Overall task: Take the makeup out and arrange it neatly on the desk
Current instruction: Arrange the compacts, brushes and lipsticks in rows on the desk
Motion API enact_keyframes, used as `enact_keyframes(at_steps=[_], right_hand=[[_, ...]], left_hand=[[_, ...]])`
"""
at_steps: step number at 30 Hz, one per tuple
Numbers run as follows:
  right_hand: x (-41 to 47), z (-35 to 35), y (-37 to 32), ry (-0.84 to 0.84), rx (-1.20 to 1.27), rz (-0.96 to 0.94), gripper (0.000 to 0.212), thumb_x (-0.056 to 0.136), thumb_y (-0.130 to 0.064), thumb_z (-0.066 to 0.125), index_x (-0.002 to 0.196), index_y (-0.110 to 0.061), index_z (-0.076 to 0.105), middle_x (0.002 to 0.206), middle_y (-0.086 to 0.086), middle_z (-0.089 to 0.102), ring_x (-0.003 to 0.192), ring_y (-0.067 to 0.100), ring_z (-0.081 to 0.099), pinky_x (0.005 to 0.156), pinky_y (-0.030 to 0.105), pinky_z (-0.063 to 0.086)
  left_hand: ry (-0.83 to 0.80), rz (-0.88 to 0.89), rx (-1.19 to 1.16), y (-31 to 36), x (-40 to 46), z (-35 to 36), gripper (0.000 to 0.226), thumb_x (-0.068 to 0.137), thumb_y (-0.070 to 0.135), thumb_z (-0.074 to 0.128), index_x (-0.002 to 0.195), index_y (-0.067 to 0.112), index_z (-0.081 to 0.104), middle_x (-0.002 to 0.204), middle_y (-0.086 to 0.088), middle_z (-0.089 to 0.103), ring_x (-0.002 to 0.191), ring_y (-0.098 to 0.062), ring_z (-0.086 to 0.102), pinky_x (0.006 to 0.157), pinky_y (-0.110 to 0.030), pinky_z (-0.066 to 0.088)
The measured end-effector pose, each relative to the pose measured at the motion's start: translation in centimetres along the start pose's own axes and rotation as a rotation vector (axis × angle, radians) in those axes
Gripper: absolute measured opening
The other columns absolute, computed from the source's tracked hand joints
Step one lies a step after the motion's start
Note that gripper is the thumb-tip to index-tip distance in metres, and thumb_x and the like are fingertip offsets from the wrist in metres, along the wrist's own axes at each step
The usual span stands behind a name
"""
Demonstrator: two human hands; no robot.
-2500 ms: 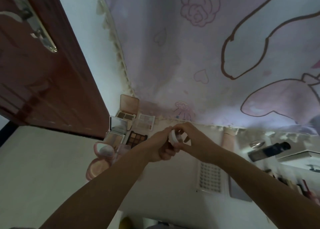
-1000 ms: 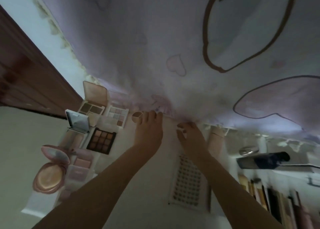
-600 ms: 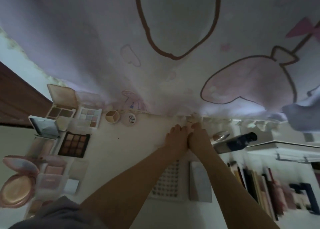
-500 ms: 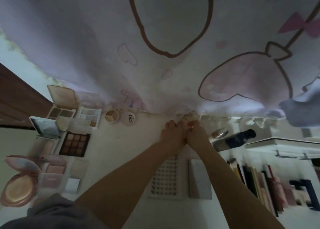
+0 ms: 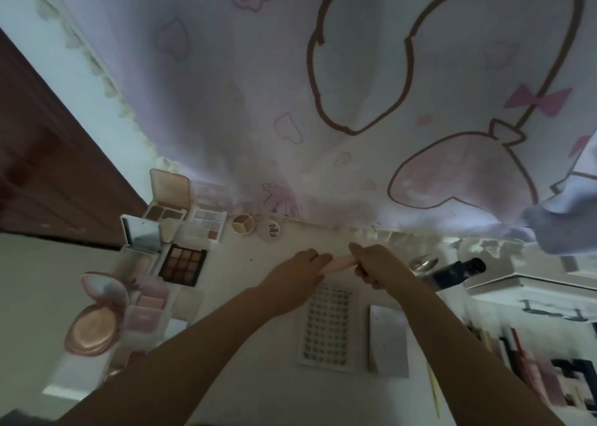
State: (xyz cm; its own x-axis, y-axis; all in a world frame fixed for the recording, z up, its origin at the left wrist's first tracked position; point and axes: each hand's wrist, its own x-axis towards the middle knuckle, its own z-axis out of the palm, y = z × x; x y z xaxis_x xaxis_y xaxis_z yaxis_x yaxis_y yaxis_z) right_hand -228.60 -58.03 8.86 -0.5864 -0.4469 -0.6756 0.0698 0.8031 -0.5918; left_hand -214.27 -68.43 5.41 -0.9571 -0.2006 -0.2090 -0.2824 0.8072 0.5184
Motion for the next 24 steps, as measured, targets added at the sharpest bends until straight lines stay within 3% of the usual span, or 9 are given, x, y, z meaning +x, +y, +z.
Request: enact_keyframes(at_steps=[2, 4, 8, 11, 13, 16, 19, 22, 24], right_hand=[[-0.6, 0.7, -0.5, -0.063, -0.067, -0.072, 0.034, 0.097, -0.036, 0.043, 0.080, -0.010, 0.055, 0.058, 0.001, 0.050, 0.043, 0.011, 0.037, 0.041, 0.019, 0.027], [-1.4, 1.5, -1.3, -0.073, -0.041, -0.166, 0.030, 0.098, -0.031, 0.043, 0.077, -0.012, 0.052, 0.059, 0.001, 0.047, 0.046, 0.011, 0.036, 0.043, 0.021, 0.026], [-3.1, 2.1, -2.6, -0.107, -0.010, -0.368, 0.023, 0.098, -0.024, 0.041, 0.089, -0.013, 0.059, 0.060, 0.000, 0.047, 0.049, 0.011, 0.038, 0.045, 0.020, 0.028], [-5.0, 1.7, -3.3, -0.228, -0.046, -0.533, 0.019, 0.101, -0.022, 0.039, 0.102, -0.024, 0.058, 0.070, -0.004, 0.059, 0.059, 0.007, 0.053, 0.052, 0.018, 0.040], [-5.9, 1.2, -3.6, -0.262, -0.046, -0.599, 0.016, 0.099, -0.018, 0.043, 0.105, -0.025, 0.056, 0.085, -0.004, 0.065, 0.074, 0.008, 0.061, 0.062, 0.021, 0.048], [-5.8, 0.6, -3.3, -0.215, 0.113, -0.600, 0.015, 0.097, -0.008, 0.046, 0.107, -0.015, 0.055, 0.100, 0.004, 0.068, 0.090, 0.013, 0.065, 0.072, 0.026, 0.053], [-4.1, 0.6, -1.5, -0.114, 0.374, -0.439, 0.016, 0.095, -0.006, 0.050, 0.106, -0.015, 0.057, 0.101, 0.009, 0.066, 0.088, 0.016, 0.064, 0.066, 0.023, 0.055], [-1.5, 1.8, 0.7, -0.029, 0.390, -0.235, 0.014, 0.093, -0.008, 0.054, 0.106, -0.011, 0.058, 0.099, 0.012, 0.062, 0.081, 0.016, 0.063, 0.063, 0.024, 0.055], [0.1, 2.6, 1.6, -0.007, 0.423, -0.137, 0.018, 0.093, -0.008, 0.056, 0.109, 0.000, 0.058, 0.092, 0.012, 0.060, 0.078, 0.018, 0.062, 0.067, 0.026, 0.057]], left_hand=[[-0.014, -0.012, 0.052, -0.2, -1.2, -1.4, 0.038, 0.099, 0.029, 0.041, 0.133, 0.012, 0.043, 0.117, -0.010, 0.053, 0.102, -0.027, 0.054, 0.081, -0.034, 0.042], [-0.022, -0.058, -0.038, -0.1, -2.2, -3.0, 0.033, 0.098, 0.035, 0.042, 0.119, 0.011, 0.053, 0.106, -0.009, 0.062, 0.091, -0.026, 0.061, 0.077, -0.033, 0.045], [-0.100, -0.211, -0.742, -0.8, -4.4, -5.7, 0.031, 0.097, 0.032, 0.047, 0.104, 0.005, 0.061, 0.092, -0.012, 0.071, 0.072, -0.023, 0.070, 0.070, -0.034, 0.058], [-0.262, -0.314, -1.350, -2.0, -6.3, -6.8, 0.036, 0.096, 0.033, 0.043, 0.106, 0.002, 0.059, 0.079, -0.010, 0.070, 0.062, -0.018, 0.065, 0.059, -0.025, 0.053], [-0.332, -0.333, -1.510, -2.6, -7.3, -6.7, 0.039, 0.091, 0.036, 0.043, 0.103, 0.002, 0.057, 0.071, -0.007, 0.067, 0.054, -0.014, 0.058, 0.052, -0.022, 0.046], [-0.361, -0.357, -1.610, -3.0, -8.2, -5.6, 0.034, 0.087, 0.033, 0.045, 0.104, 0.007, 0.057, 0.074, -0.006, 0.067, 0.061, -0.014, 0.060, 0.053, -0.023, 0.047], [-0.232, -0.398, -1.615, -3.5, -7.7, -4.4, 0.022, 0.094, 0.017, 0.045, 0.114, 0.015, 0.054, 0.093, -0.005, 0.071, 0.079, -0.013, 0.066, 0.065, -0.025, 0.055], [-0.051, -0.502, -1.401, -3.8, -5.7, -3.5, 0.023, 0.095, 0.009, 0.049, 0.117, 0.016, 0.055, 0.111, -0.008, 0.064, 0.093, -0.018, 0.063, 0.079, -0.031, 0.053], [0.059, -0.592, -1.238, -3.7, -3.9, -3.0, 0.015, 0.093, 0.009, 0.054, 0.105, 0.016, 0.059, 0.111, -0.013, 0.062, 0.092, -0.023, 0.060, 0.081, -0.035, 0.049]])
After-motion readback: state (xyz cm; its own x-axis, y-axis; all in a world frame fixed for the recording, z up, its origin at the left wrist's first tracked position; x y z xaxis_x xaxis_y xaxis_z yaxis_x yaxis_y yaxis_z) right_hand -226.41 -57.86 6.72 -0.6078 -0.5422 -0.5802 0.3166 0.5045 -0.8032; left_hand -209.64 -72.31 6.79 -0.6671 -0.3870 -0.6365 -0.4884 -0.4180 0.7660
